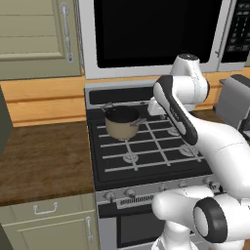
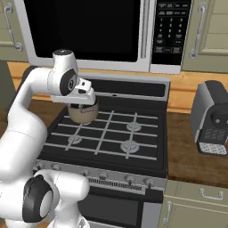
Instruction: Turn off the rear left burner of the stove.
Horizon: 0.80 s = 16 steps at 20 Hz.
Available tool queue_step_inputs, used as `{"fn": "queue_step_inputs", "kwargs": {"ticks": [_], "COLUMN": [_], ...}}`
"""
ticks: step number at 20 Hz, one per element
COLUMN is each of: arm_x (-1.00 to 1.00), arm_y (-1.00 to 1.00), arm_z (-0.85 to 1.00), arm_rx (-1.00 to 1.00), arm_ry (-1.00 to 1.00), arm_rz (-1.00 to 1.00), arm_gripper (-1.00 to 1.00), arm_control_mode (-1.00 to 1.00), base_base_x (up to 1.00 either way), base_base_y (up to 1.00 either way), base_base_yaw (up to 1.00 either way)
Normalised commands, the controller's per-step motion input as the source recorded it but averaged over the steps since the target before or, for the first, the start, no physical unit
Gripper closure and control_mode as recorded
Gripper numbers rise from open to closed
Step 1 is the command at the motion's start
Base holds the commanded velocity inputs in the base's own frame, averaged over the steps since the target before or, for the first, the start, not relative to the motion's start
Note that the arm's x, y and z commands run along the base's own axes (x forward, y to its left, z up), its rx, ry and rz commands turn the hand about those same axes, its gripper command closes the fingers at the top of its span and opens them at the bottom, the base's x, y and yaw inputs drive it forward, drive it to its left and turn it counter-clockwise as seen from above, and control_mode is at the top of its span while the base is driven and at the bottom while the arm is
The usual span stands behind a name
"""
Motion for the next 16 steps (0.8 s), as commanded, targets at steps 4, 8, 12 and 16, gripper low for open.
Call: {"fn": "queue_step_inputs", "kwargs": {"ticks": [4,8,12,16], "arm_x": [-0.21,-0.33,-0.31,-0.12], "arm_y": [0.00,0.00,0.00,0.00], "arm_z": [-0.11,-0.12,-0.07,0.00], "arm_rx": [0.00,0.00,0.00,0.00], "arm_ry": [0.00,0.00,0.00,0.00], "arm_rz": [0.00,0.00,0.00,0.00], "arm_gripper": [-1.00,-1.00,-1.00,-1.00], "arm_control_mode": [-1.00,-1.00,-1.00,-1.00], "base_base_x": [0.00,0.00,0.00,0.00], "base_base_y": [0.00,0.00,0.00,0.00], "base_base_yaw": [0.00,0.00,0.00,0.00]}}
